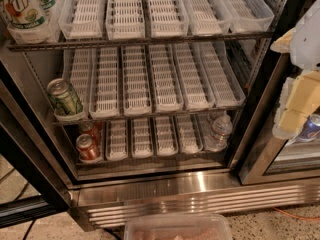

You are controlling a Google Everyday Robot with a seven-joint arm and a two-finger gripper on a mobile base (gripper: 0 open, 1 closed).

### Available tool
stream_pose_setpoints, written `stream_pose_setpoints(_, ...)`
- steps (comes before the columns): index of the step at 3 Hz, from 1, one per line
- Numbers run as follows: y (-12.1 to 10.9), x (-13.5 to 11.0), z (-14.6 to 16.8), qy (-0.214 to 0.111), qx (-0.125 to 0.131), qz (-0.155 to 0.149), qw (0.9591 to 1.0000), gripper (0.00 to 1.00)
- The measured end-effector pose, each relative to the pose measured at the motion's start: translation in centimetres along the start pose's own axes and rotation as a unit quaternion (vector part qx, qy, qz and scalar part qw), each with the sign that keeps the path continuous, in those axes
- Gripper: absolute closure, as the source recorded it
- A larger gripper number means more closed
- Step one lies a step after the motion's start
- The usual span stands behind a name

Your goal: Pick green can from middle shelf of fridge

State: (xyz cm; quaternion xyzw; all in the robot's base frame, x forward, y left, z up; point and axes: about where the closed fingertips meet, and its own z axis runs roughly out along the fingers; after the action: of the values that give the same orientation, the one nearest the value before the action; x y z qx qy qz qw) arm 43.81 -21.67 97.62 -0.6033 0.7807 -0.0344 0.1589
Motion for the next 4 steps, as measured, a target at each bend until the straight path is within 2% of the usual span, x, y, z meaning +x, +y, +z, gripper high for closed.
stream_pose_setpoints(1,0.0,0.0,0.0,0.000,0.000,0.000,1.0000,0.00)
stream_pose_setpoints(2,0.5,-2.1,1.5,-0.034,0.007,0.017,0.9993,0.00)
stream_pose_setpoints(3,2.2,-7.1,5.5,-0.070,0.014,0.051,0.9961,0.00)
stream_pose_setpoints(4,2.2,-11.3,8.2,-0.123,0.018,0.076,0.9894,0.00)
